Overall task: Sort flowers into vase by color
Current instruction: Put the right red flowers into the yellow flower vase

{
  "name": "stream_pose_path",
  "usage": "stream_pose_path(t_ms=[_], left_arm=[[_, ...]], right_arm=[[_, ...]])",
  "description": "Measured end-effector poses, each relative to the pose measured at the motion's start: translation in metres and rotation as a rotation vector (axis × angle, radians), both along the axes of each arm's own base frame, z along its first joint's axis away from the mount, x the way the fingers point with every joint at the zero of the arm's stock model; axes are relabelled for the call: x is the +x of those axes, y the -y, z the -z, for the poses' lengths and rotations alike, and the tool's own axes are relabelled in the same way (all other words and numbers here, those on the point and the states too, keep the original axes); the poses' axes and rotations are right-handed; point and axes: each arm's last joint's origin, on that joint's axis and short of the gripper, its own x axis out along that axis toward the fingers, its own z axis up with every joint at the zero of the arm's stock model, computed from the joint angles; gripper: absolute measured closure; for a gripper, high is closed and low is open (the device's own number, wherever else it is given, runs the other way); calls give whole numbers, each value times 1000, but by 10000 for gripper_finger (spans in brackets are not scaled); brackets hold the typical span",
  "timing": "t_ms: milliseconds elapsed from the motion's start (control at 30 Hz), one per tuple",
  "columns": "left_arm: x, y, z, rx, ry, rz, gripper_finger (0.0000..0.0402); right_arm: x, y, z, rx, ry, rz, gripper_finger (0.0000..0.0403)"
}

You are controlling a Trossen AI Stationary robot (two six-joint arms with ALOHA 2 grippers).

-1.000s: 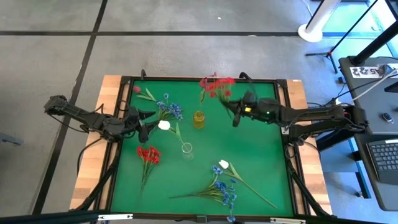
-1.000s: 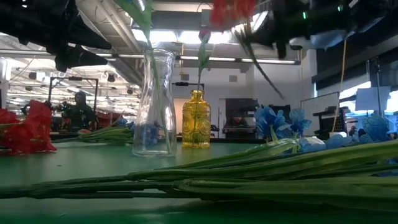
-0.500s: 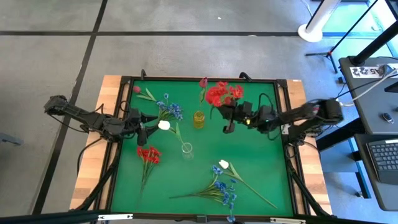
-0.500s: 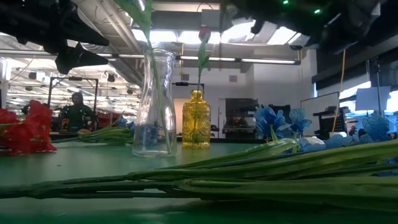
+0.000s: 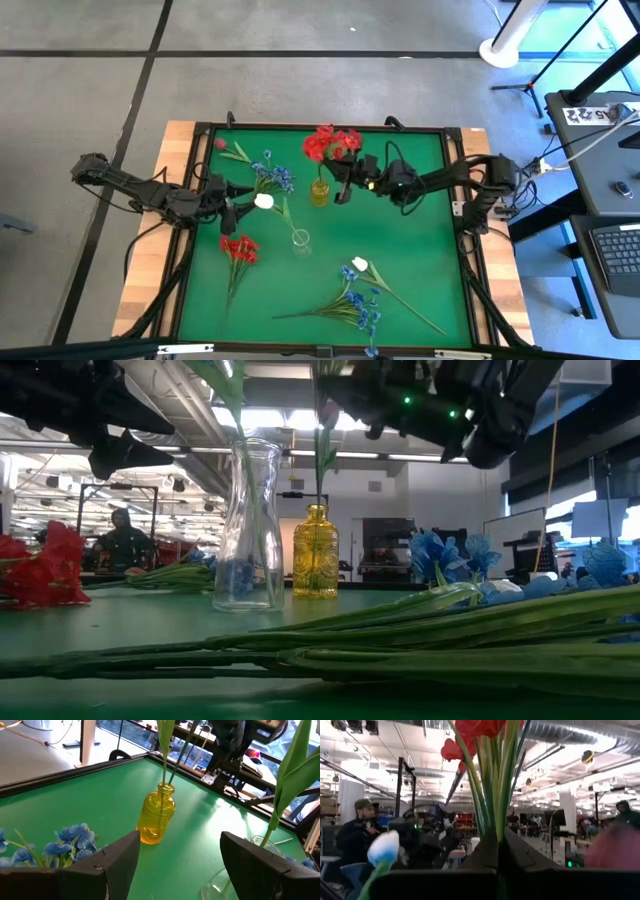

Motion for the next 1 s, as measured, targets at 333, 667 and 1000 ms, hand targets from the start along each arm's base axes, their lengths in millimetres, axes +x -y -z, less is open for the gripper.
stream_pose_path(t_ms=[333,667,1000], left_arm=[[0,0,0,2,-4,0,134],[0,0,0,36,-17,1,134],[0,0,0,135,-56,25,134]], right_arm=[[2,1,31,59,-49,45,401],[1,2,43,134,-124,71,312],[-3,1,35,181,-322,41,139]])
